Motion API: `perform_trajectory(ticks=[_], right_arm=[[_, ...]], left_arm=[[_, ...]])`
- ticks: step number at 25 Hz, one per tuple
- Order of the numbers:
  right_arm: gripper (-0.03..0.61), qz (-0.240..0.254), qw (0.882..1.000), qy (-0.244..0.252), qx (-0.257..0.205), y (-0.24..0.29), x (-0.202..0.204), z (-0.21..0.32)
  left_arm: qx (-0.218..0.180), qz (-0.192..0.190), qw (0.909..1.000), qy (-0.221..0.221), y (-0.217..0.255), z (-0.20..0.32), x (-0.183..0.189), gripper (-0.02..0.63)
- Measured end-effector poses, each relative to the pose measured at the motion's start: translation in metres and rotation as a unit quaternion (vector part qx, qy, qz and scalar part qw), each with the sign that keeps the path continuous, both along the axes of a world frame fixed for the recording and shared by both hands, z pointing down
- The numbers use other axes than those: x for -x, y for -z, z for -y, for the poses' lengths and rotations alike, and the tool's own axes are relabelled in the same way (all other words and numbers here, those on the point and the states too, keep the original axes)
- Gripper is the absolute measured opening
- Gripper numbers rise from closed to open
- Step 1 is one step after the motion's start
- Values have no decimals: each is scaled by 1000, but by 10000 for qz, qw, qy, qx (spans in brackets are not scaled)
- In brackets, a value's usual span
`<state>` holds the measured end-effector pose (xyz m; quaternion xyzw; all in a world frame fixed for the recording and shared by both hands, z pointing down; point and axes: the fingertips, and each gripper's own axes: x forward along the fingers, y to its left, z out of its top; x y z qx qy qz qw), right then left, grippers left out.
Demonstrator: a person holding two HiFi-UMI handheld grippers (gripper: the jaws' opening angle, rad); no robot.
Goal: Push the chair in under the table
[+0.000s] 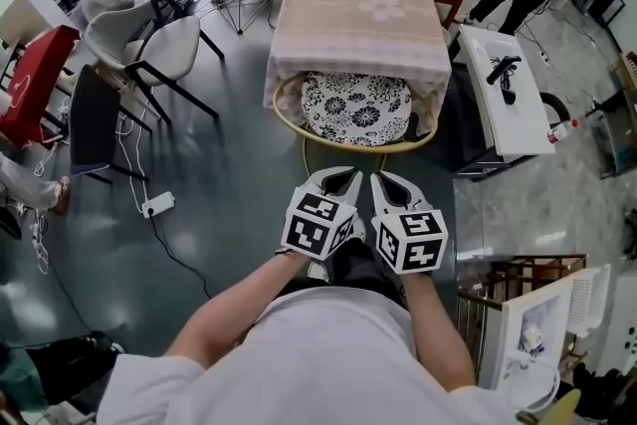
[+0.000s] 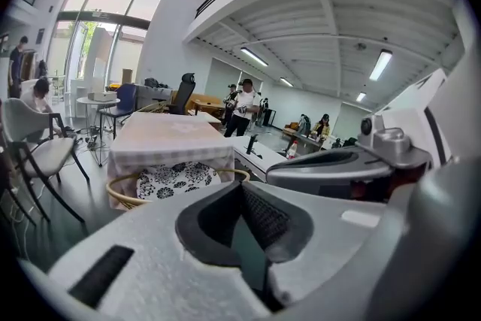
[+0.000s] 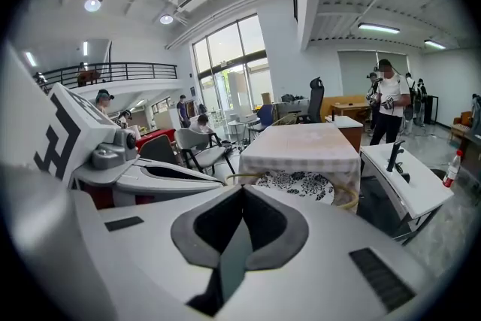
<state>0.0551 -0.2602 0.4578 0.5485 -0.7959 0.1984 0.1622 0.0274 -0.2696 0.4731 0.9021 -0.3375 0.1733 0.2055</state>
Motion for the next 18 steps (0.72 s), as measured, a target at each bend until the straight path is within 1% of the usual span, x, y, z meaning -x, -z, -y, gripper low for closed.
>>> perform_trajectory(ticks=[18], right_arm=[[3, -20, 10000, 76, 29, -4, 6, 2]], left_arm=[[48, 53, 10000, -1, -2, 1, 2, 6]])
